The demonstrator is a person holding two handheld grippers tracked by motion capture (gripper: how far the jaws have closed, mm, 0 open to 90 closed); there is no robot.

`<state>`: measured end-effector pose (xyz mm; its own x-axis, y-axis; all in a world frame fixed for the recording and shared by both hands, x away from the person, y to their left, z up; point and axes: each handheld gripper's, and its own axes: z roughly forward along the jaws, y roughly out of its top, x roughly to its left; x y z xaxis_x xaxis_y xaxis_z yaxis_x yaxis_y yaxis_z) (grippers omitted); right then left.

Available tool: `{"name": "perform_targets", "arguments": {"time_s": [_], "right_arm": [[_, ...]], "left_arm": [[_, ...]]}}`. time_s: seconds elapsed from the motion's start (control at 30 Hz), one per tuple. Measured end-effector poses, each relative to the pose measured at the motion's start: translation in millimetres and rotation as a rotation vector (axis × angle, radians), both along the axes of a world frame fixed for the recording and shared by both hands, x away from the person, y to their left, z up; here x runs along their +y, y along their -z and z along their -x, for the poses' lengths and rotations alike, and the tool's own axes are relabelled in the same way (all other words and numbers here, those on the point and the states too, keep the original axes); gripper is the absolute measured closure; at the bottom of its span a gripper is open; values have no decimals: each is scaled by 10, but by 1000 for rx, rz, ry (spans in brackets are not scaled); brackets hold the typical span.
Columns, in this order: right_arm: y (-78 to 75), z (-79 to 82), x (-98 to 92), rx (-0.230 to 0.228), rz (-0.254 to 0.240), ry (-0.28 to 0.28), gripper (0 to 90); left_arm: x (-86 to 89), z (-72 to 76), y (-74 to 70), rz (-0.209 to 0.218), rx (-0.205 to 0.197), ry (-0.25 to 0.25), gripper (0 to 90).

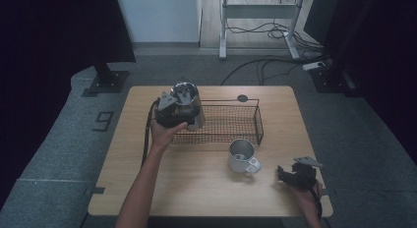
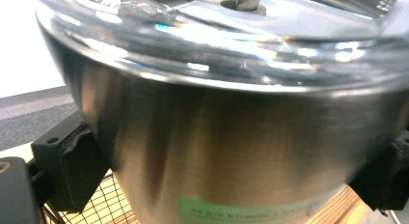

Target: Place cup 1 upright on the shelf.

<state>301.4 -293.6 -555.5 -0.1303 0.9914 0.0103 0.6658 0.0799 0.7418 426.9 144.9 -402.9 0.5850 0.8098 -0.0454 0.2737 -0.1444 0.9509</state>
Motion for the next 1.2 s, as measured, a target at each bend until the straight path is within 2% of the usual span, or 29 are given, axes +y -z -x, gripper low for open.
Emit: {"name": "perform_targets", "arguments": {"time_s": [0.6, 0.7, 1.2], "right_arm": [[1, 0, 1, -1, -1, 1, 155], [1, 0, 0, -2, -1, 1, 156], [1, 0, 0, -2, -1, 1, 156]], "left_arm": [[-30, -166, 151, -3, 18, -9, 43], [-37, -188, 184, -17, 20, -15, 43], [5, -266, 348, -23, 59, -45, 43]]}}
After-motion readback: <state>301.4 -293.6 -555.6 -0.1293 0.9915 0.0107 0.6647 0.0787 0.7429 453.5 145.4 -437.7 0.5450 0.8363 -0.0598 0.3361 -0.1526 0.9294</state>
